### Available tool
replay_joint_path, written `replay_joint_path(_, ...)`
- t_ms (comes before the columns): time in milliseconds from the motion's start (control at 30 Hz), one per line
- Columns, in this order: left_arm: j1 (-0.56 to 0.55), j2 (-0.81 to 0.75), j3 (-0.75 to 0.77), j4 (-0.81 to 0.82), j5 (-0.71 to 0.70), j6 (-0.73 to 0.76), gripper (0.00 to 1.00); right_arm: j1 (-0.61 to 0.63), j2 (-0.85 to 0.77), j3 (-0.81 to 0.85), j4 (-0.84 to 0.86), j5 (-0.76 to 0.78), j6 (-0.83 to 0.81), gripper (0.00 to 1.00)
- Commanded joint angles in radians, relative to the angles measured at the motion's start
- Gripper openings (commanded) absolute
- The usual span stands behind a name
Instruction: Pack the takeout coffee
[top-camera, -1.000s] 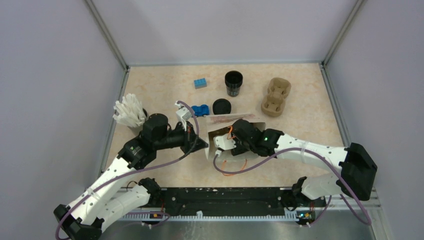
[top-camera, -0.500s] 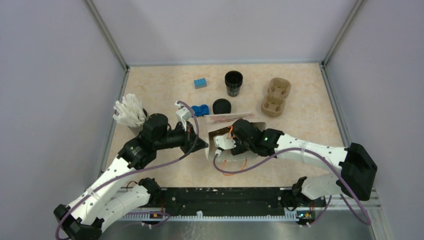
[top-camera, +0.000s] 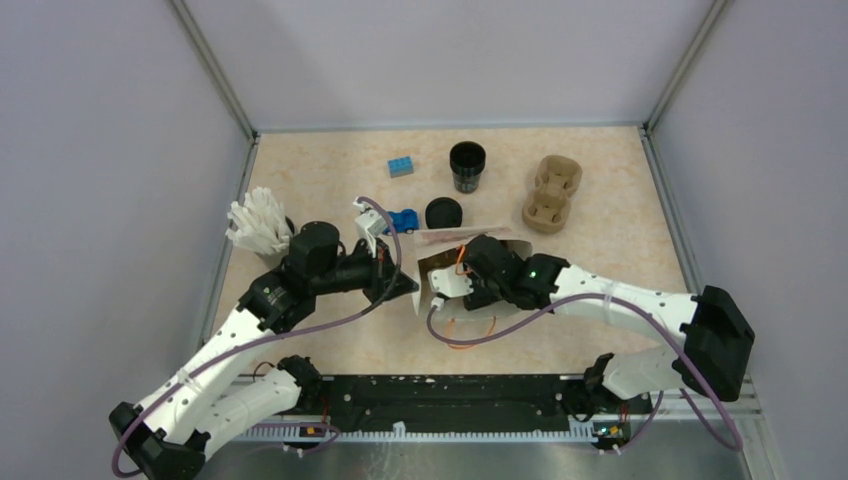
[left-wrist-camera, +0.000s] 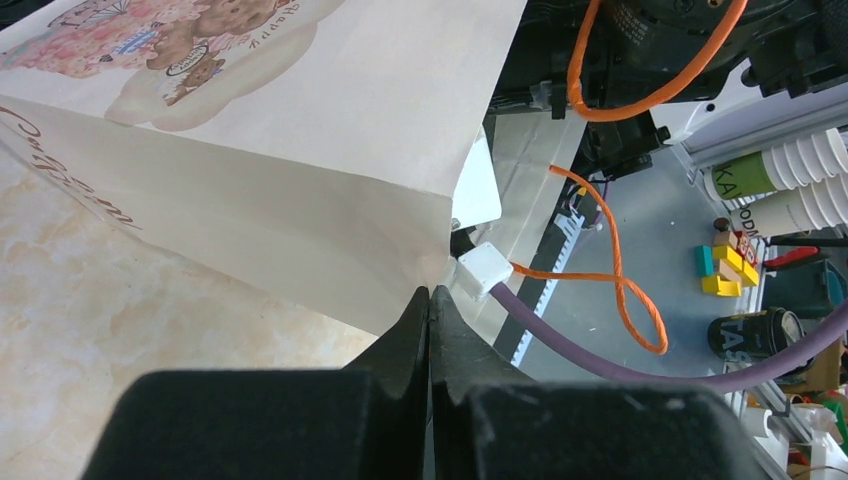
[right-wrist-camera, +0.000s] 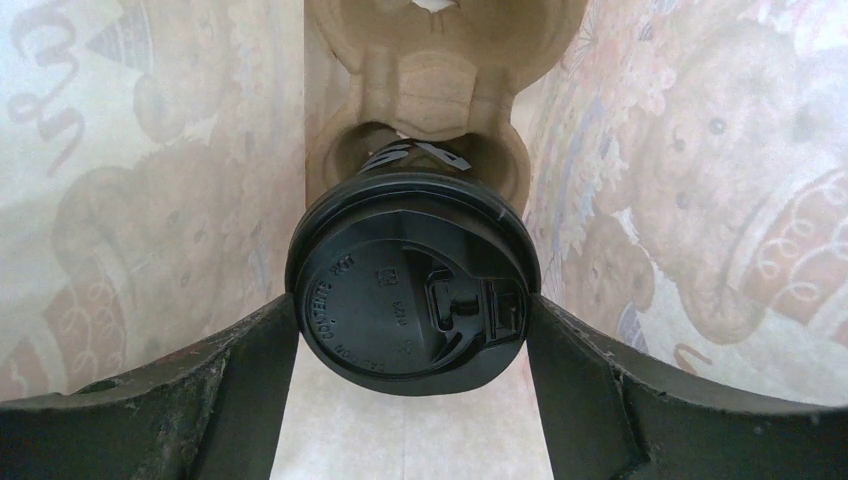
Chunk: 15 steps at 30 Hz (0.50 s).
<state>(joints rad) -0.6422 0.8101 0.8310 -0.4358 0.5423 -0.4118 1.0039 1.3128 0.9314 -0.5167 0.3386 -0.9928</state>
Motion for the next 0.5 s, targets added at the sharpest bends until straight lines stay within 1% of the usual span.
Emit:
replay_joint_path(0,0.002,0.004,0.049,-0.003,-0.001,0.034,0.0,-0.013,-0.009,0.066,-0.004,-0.002,-0.008,0.78)
replay_joint_path(467,0.002,0.009,0.054,-0.011,-0.011,0.03,0.0,-0.011,-0.001,0.15,-0.084,-0.043,0.011,0.79)
